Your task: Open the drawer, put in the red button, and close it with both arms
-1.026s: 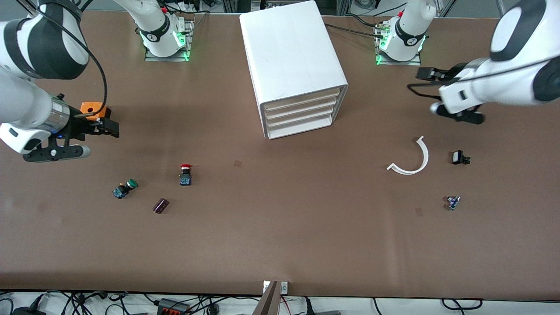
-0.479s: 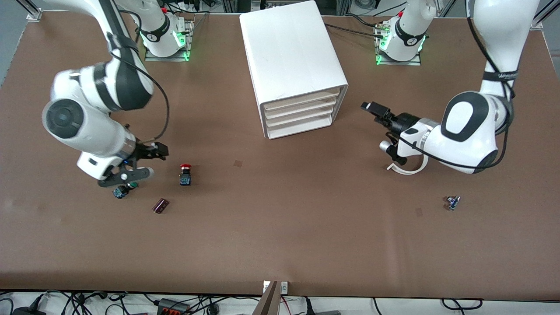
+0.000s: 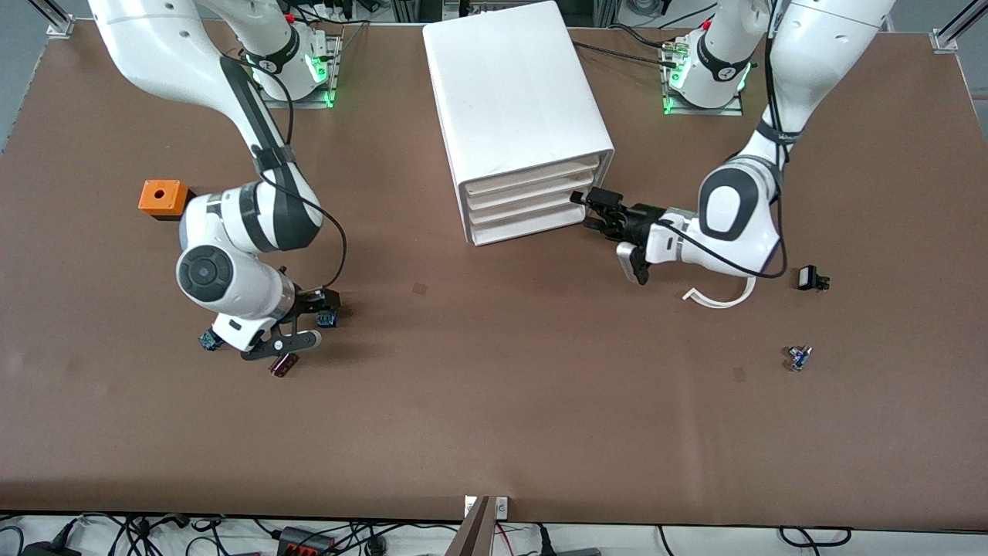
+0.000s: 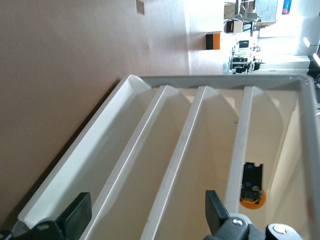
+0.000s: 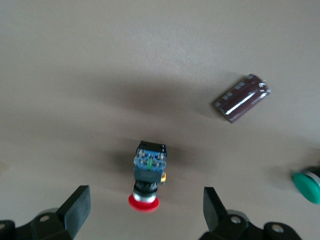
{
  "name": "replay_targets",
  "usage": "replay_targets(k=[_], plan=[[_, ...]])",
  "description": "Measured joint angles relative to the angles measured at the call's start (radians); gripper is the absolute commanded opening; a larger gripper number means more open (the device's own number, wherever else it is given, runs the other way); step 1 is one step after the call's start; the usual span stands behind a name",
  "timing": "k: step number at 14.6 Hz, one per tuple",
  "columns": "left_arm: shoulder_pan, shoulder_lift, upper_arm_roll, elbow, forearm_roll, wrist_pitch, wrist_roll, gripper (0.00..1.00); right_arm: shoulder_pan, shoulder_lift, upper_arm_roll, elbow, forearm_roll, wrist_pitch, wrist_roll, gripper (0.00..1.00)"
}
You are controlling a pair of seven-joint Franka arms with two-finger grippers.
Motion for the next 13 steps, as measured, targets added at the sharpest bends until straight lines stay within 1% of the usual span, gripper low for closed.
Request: replay_targets(k=[5, 6, 7, 9, 10, 11, 12, 13], plan=[[0.011, -0.002, -0.007, -0.070, -0.021, -0.013, 0.072, 1.00, 0.000, 0.058, 0.000, 0.001, 0.003, 0.010, 0.011, 1.00], [0.011, -0.002, -0.009, -0.080, -0.037, -0.015, 0.082, 0.90, 0.000, 0.066, 0.000, 0.001, 0.004, 0.009, 0.012, 1.00], [0.011, -0.002, -0.011, -0.086, -0.051, -0.018, 0.090, 0.76, 0.000, 0.075, 0.000, 0.001, 0.004, 0.008, 0.013, 1.00], [0.010, -0.002, -0.015, -0.091, -0.075, -0.023, 0.095, 0.63, 0.000, 0.088, 0.000, 0.001, 0.012, 0.007, 0.014, 1.00], [0.007, -0.002, -0.018, -0.093, -0.094, -0.023, 0.096, 0.53, 0.000, 0.094, 0.000, 0.001, 0.020, 0.007, 0.014, 1.00], [0.003, -0.001, -0.023, -0.095, -0.104, -0.024, 0.096, 0.44, 0.000, 0.099, 0.000, 0.001, 0.024, 0.007, 0.014, 0.86], [-0.002, 0.000, -0.028, -0.097, -0.115, -0.023, 0.096, 0.34, 0.000, 0.103, 0.000, 0.001, 0.025, 0.007, 0.014, 0.68], [-0.005, 0.002, -0.029, -0.097, -0.123, -0.023, 0.096, 0.28, 0.000, 0.106, 0.000, 0.001, 0.026, 0.006, 0.014, 0.63]])
